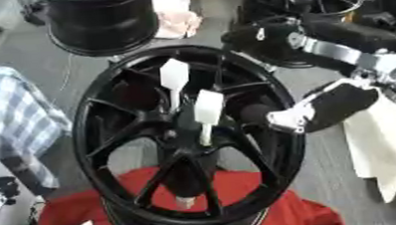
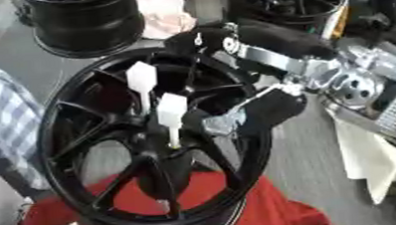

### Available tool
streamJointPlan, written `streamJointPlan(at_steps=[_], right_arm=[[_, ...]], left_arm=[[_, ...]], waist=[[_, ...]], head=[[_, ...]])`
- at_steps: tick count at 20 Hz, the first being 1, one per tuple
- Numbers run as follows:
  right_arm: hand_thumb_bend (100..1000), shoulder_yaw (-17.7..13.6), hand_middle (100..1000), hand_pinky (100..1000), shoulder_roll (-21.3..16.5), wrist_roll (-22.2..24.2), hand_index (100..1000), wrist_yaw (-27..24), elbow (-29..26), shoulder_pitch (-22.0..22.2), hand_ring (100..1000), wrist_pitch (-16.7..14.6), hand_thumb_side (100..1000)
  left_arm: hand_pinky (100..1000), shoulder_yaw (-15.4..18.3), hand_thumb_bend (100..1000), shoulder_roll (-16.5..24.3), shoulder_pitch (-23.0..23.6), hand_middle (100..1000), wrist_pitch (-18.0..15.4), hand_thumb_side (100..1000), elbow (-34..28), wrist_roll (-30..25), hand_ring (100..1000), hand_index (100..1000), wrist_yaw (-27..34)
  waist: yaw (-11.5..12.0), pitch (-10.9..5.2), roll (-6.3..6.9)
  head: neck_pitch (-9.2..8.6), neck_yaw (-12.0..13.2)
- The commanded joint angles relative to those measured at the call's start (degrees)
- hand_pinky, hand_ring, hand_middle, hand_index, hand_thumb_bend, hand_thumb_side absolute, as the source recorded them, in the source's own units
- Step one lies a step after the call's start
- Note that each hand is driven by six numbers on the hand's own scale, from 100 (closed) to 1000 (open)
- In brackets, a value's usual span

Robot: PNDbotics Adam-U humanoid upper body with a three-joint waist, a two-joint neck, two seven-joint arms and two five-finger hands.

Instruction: Pull the pin out of the wheel hub.

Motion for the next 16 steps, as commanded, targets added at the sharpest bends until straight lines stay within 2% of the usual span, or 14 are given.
streamJointPlan(at_steps=[1,3,5,9,16], right_arm=[[344,-4.2,861,837,2.0,11.1,964,-1.1,1.2,-2.4,874,2.4,525],[342,-8.5,861,834,3.7,22.1,965,-0.2,2.4,-3.3,873,3.0,531],[339,-10.2,859,832,5.1,26.9,965,0.7,3.6,-3.9,870,3.2,536],[335,-10.4,851,822,7.1,29.0,964,2.1,6.2,-4.4,860,3.0,545],[336,-9.4,845,815,9.5,28.9,962,4.2,11.6,-4.3,854,1.9,552]], left_arm=[[678,0.2,470,1.2,-0.4,629,-0.1,514,-0.8,-0.1,680,737,-0.1],[678,0.2,471,1.2,-0.3,629,-0.2,514,-0.8,0.0,680,737,0.0],[678,0.2,471,1.1,-0.3,629,-0.2,515,-0.8,0.0,680,737,0.1],[678,0.2,470,1.0,-0.3,629,-0.1,515,-0.9,-0.2,680,738,0.1],[679,0.2,471,1.0,-0.4,629,0.0,515,-1.0,-0.4,680,738,0.1]], waist=[[-0.3,-1.01,0.56],[-0.5,-1.06,0.65],[-0.5,-1.09,0.68],[-0.5,-1.12,0.7],[-0.3,-1.12,0.73]], head=[[0.23,0.4],[0.3,0.5],[0.37,0.5],[0.39,0.5],[0.45,0.5]])
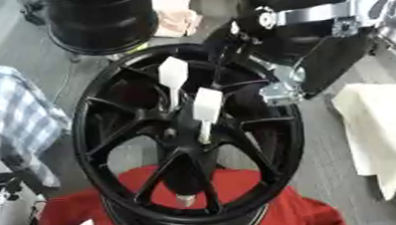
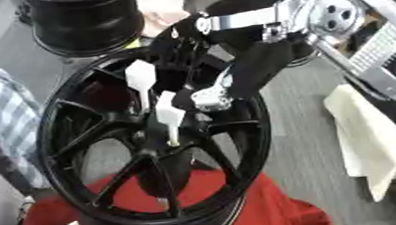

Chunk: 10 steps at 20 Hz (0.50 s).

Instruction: Pull the pin out of the wheel hub.

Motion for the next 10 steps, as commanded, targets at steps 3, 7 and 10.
streamJointPlan(at_steps=[3,7,10], right_arm=[[337,-0.2,843,813,0.9,-0.4,961,1.6,3.7,-1.0,852,-1.2,553],[337,0.1,843,812,2.0,-0.6,960,2.7,5.7,-1.0,851,-2.1,551],[338,0.2,843,810,2.9,-0.7,961,3.7,7.2,-1.1,850,-2.6,552]], left_arm=[[679,0.2,470,1.0,-0.4,629,0.0,515,-1.0,-0.2,680,738,0.1],[679,0.1,470,1.0,-0.4,629,-0.1,515,-1.0,-0.2,680,738,0.1],[679,0.1,470,0.9,-0.4,630,-0.1,516,-1.0,-0.2,680,738,0.1]], waist=[[0.0,-0.92,0.48],[0.0,-0.88,0.54],[0.0,-0.88,0.58]], head=[[0.43,0.0],[0.45,-0.1],[0.38,-0.2]])
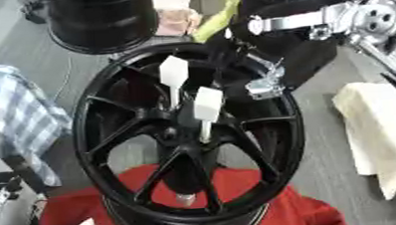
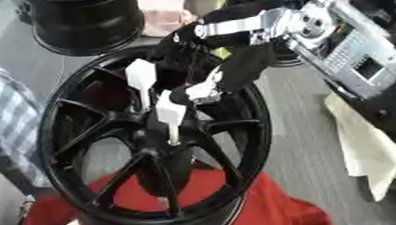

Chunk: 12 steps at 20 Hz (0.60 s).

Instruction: Pull the pin out of the wheel hub.

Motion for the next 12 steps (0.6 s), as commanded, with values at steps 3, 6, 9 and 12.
streamJointPlan(at_steps=[3,6,9,12], right_arm=[[339,-0.5,842,808,0.6,-0.2,960,1.9,2.2,-1.2,849,-1.1,554],[339,-0.4,842,808,1.3,-0.2,960,2.9,3.3,-1.4,849,-1.6,555],[338,-0.2,842,806,2.1,0.2,959,3.9,4.1,-1.5,848,-1.9,558],[336,0.0,841,803,2.7,0.9,959,5.2,4.8,-1.5,845,-2.2,559]], left_arm=[[679,0.1,470,0.9,-0.4,630,-0.2,516,-1.0,-0.2,680,738,0.1],[679,0.1,469,0.9,-0.4,630,-0.2,516,-1.0,-0.2,680,738,0.1],[679,0.1,469,0.8,-0.5,630,-0.1,516,-1.1,-0.3,681,738,0.1],[679,0.1,470,0.8,-0.5,630,0.0,517,-1.2,-0.4,681,738,0.1]], waist=[[0.0,-0.88,0.54],[0.0,-0.89,0.55],[0.1,-0.9,0.55],[0.2,-0.92,0.55]], head=[[0.13,-0.2],[0.15,-0.2],[0.16,-0.3],[0.16,-0.3]])
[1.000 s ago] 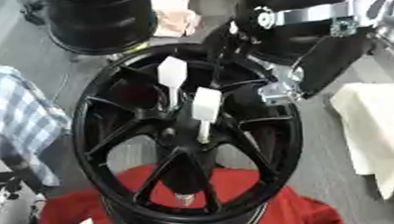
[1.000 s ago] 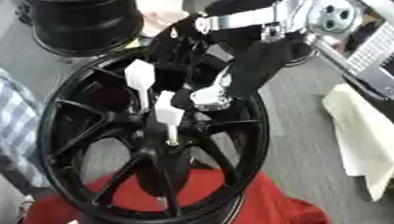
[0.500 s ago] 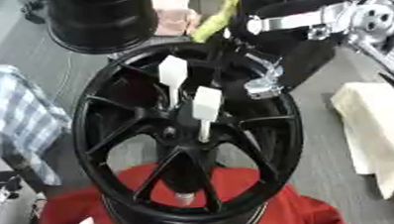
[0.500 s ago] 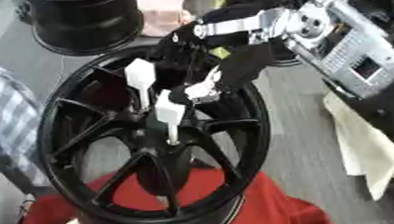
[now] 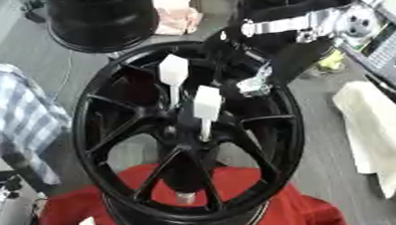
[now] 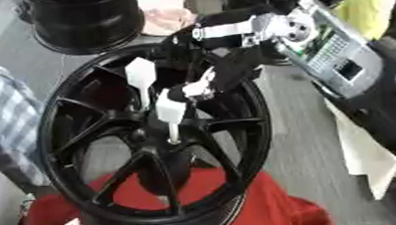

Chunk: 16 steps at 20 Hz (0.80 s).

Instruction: Pull the pin out of the wheel hub.

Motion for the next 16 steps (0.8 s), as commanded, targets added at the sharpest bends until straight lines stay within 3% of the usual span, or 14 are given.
streamJointPlan(at_steps=[1,16], right_arm=[[336,-0.3,839,802,-0.1,0.8,959,1.6,0.7,-1.2,844,-0.4,559],[336,-0.2,825,790,3.7,3.4,958,7.3,6.3,-0.9,831,-2.8,557]], left_arm=[[679,0.1,470,0.8,-0.5,630,0.0,517,-1.2,-0.2,681,738,0.1],[679,0.0,470,0.5,-0.7,630,0.2,517,-1.3,-0.4,681,738,0.1]], waist=[[0.1,-0.93,0.51],[0.4,-0.92,0.61]], head=[[-0.04,-0.3],[-0.02,-0.4]])
